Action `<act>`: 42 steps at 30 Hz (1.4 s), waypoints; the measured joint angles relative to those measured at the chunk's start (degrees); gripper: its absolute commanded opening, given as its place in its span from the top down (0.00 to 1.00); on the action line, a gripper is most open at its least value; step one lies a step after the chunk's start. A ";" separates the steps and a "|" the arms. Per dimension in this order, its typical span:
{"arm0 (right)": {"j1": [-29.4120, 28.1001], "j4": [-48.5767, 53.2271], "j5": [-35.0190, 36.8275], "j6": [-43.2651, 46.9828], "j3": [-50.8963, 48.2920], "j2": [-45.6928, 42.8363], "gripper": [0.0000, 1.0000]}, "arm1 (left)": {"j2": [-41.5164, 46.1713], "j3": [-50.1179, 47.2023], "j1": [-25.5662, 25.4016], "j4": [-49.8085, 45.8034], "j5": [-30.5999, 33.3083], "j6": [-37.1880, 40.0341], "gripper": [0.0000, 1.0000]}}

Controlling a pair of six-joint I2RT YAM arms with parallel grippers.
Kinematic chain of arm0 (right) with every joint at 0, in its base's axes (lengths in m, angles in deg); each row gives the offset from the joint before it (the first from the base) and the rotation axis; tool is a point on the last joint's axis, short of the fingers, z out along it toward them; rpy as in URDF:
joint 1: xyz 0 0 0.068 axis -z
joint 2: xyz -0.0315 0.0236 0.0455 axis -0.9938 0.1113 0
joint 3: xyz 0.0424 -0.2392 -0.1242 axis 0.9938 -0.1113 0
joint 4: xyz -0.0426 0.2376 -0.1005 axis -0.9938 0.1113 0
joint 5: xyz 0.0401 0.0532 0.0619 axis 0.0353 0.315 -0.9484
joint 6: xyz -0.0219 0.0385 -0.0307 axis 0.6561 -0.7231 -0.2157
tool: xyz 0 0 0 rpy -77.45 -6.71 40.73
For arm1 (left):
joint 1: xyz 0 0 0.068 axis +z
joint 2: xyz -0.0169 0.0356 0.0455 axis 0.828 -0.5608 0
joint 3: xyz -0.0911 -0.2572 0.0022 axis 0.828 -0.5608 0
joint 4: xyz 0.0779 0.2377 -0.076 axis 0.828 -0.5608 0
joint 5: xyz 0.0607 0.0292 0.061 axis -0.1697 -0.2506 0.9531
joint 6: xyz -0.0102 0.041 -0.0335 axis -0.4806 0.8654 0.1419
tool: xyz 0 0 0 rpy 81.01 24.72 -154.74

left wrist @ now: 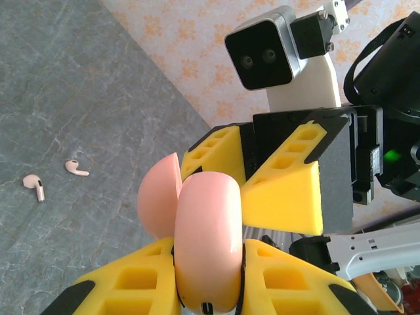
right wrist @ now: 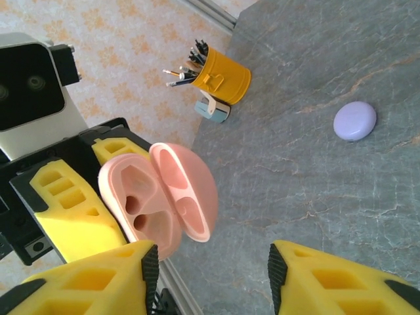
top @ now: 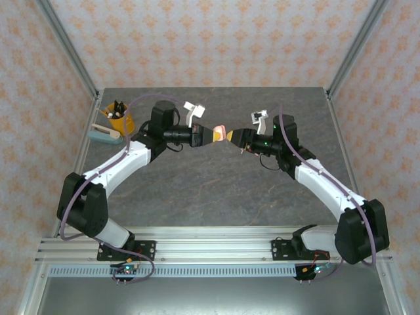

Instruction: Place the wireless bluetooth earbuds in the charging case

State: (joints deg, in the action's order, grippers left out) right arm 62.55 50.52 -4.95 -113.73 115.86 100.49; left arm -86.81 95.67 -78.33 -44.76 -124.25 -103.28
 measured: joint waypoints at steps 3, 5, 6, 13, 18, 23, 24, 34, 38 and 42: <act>0.00 0.15 -0.46 0.33 0.37 0.02 0.55 | 0.00 0.37 0.00 0.00 -0.66 0.00 1.00; 0.00 0.35 -0.52 0.48 0.63 0.15 0.56 | 0.00 0.70 0.00 -0.02 -0.85 0.00 1.00; 0.00 0.48 -0.50 0.52 0.81 0.28 0.56 | 0.00 0.83 0.00 0.00 -0.87 0.00 1.00; 0.00 0.48 -0.55 0.48 1.44 1.73 0.57 | 0.00 1.49 0.00 -0.07 -1.29 0.02 1.00; 0.00 0.39 -0.68 0.46 2.10 2.56 0.58 | 0.00 1.66 0.00 -0.09 -1.46 0.02 1.00; 0.00 0.44 -0.81 0.46 2.54 2.86 0.59 | 0.00 1.66 0.00 -0.09 -1.46 0.02 1.00; 0.00 0.42 -0.92 0.46 2.73 2.95 0.59 | 0.00 1.66 0.00 -0.09 -1.46 0.02 1.00; 0.00 0.20 -1.40 0.44 3.80 4.28 0.62 | -0.52 1.70 0.00 -0.09 -1.49 0.00 1.00; 0.00 0.00 -1.66 0.42 4.11 5.20 0.64 | -0.63 1.77 0.00 -0.09 -1.46 0.00 1.00; -0.02 -0.07 -2.16 0.26 4.85 6.12 0.66 | -0.63 1.77 0.22 -0.11 -1.42 -0.02 1.00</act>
State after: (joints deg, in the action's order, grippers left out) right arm 62.53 50.45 -7.11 -113.47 120.71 106.61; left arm -87.45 97.44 -78.11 -44.87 -125.67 -103.31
